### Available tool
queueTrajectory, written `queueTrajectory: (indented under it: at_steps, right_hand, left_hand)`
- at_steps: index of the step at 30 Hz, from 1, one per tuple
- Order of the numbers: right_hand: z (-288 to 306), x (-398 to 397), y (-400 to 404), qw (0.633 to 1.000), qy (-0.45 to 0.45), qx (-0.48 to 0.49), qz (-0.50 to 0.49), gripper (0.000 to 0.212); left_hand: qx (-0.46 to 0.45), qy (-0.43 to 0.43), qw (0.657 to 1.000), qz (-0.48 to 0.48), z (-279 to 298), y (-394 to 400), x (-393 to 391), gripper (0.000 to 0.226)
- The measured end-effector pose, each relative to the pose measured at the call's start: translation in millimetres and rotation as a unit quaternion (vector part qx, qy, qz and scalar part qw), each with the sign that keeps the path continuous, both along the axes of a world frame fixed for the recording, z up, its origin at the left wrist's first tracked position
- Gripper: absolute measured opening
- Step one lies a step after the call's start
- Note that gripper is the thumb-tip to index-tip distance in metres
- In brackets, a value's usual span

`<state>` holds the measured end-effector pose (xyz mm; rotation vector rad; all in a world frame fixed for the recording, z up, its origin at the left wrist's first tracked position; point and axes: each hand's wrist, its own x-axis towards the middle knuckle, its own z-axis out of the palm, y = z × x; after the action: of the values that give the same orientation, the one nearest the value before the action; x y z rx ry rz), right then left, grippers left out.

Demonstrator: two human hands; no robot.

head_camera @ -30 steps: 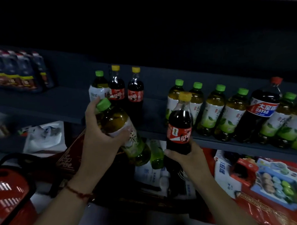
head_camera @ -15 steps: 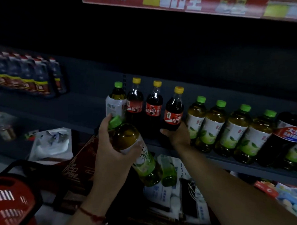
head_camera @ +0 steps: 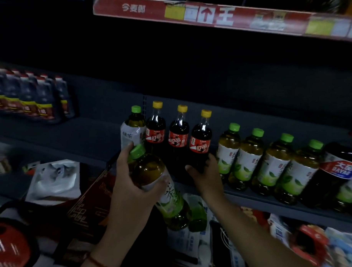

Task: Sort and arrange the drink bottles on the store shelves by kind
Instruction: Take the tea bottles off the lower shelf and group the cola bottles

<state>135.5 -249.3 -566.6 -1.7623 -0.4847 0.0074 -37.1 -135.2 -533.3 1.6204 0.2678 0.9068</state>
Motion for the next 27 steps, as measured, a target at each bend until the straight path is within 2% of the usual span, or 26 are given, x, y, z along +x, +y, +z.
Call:
queueTrajectory:
  at_steps: [1, 3, 6, 7, 9, 11, 14, 17, 20, 22, 24, 27]
  right_hand:
    - [9, -20, -9, 1.0, 0.0, 0.002, 0.02, 0.048]
    - [28, -59, -29, 0.993, 0.019, -0.059, 0.103, 0.049]
    - [64, -91, -52, 0.95, -0.003, -0.205, 0.235, 0.082]
    - [83, -95, -56, 0.938, -0.03, -0.225, 0.26, 0.08]
    - [126, -99, -60, 0.924, -0.076, -0.248, 0.28, 0.061]
    - [169, -102, -61, 0.915, -0.127, -0.268, 0.274, 0.054]
    - [228, -103, -59, 0.91, -0.198, -0.276, 0.236, 0.056]
    - [283, -103, -49, 0.923, -0.242, -0.223, 0.201, 0.054]
    - [329, -95, -31, 0.929, -0.293, -0.169, 0.15, 0.052]
    - [353, -86, -15, 0.933, -0.312, -0.14, 0.116, 0.053]
    - [373, -73, 4, 0.938, -0.315, -0.112, 0.085, 0.056]
    - [395, -50, 35, 0.944, -0.317, -0.082, 0.044, 0.061]
  left_hand:
    - [-0.002, -0.004, 1.0, -0.001, 3, -1, -2, 0.089]
    - [0.002, -0.019, 1.0, 0.005, 13, -4, -8, 0.084]
    - [0.004, -0.046, 0.999, 0.01, 34, -10, -19, 0.084]
    - [0.003, -0.058, 0.998, 0.009, 44, -13, -22, 0.084]
    - [0.002, -0.087, 0.996, 0.005, 72, -17, -29, 0.086]
    - [0.011, -0.124, 0.992, -0.001, 105, -18, -32, 0.087]
    - [0.062, -0.165, 0.984, -0.018, 166, -12, -35, 0.093]
    - [0.123, -0.186, 0.974, -0.042, 232, 0, -32, 0.101]
    - [0.233, -0.161, 0.959, -0.024, 299, 17, -26, 0.106]
    - [0.334, -0.115, 0.935, 0.037, 337, 32, -20, 0.107]
    - [0.421, -0.078, 0.896, 0.118, 369, 48, -11, 0.107]
    - [0.496, -0.046, 0.845, 0.196, 403, 66, 10, 0.102]
